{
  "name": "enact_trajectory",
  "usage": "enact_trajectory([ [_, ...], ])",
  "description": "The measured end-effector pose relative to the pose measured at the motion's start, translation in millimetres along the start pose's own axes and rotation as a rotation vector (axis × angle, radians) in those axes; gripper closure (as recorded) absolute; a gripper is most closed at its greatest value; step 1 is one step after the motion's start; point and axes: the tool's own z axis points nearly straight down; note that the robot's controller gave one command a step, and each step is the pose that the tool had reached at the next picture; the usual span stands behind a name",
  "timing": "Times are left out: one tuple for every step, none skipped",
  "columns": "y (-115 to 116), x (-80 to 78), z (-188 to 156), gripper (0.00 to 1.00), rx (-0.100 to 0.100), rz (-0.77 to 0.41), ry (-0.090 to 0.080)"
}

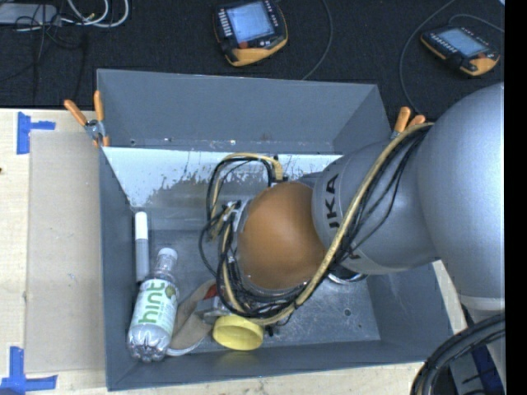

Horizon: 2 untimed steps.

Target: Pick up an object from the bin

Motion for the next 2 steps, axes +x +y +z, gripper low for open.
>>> enact_trajectory([
  [-10,-43.1,-1,1.0,0.005,-0.016,0.0],
  [-26,-52.7,-249,1.0,0.012,-0.087,-0.006],
])
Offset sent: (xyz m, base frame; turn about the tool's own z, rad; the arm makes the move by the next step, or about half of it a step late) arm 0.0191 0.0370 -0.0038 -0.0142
